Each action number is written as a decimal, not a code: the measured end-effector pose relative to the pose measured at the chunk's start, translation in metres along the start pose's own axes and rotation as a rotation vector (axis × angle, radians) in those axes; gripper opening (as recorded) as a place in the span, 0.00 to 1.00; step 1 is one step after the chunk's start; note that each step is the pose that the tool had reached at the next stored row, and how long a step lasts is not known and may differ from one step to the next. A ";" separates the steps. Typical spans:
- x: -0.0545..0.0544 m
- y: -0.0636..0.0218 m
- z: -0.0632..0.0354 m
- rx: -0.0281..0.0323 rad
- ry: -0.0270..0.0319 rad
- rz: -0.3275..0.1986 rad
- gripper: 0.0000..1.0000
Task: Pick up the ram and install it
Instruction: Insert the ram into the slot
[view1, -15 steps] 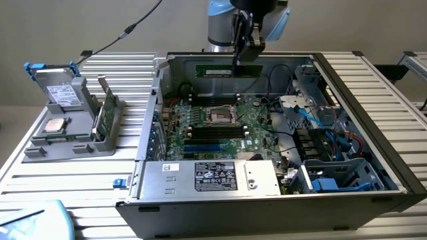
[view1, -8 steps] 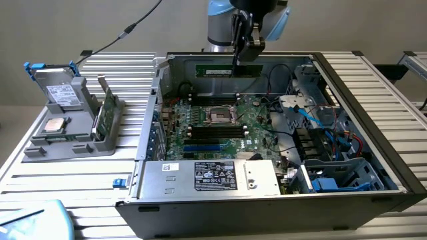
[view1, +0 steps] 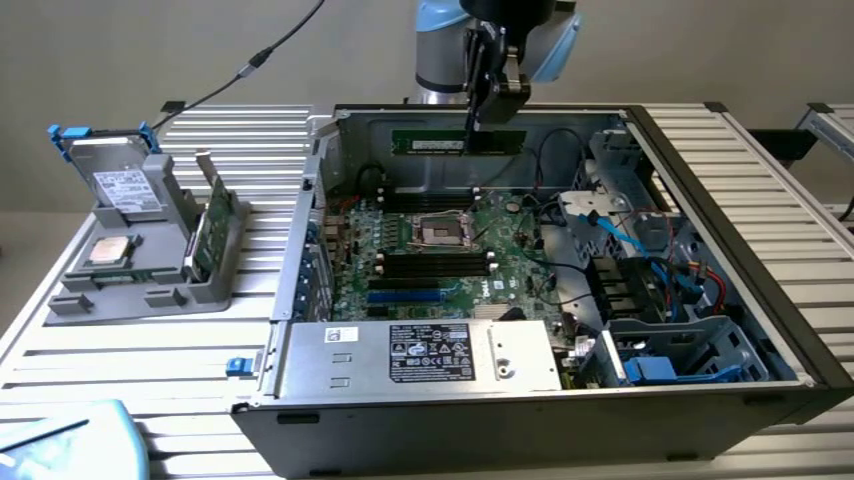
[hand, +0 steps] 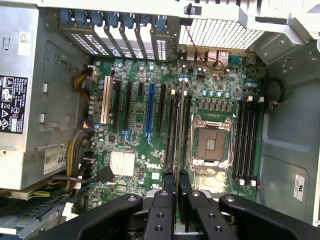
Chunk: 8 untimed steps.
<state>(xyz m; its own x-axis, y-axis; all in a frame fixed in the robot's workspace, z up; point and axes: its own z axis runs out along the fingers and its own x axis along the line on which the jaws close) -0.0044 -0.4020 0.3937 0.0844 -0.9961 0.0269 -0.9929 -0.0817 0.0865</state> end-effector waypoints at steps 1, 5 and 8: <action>0.000 -0.0001 0.0008 0.0000 0.0003 0.000 0.15; -0.001 -0.0008 0.0078 0.0000 0.0007 0.000 0.15; -0.002 -0.0013 0.0133 0.0001 0.0006 0.000 0.15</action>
<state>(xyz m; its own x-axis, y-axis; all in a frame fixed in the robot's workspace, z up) -0.0044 -0.4001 0.3802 0.0844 -0.9961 0.0275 -0.9929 -0.0817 0.0864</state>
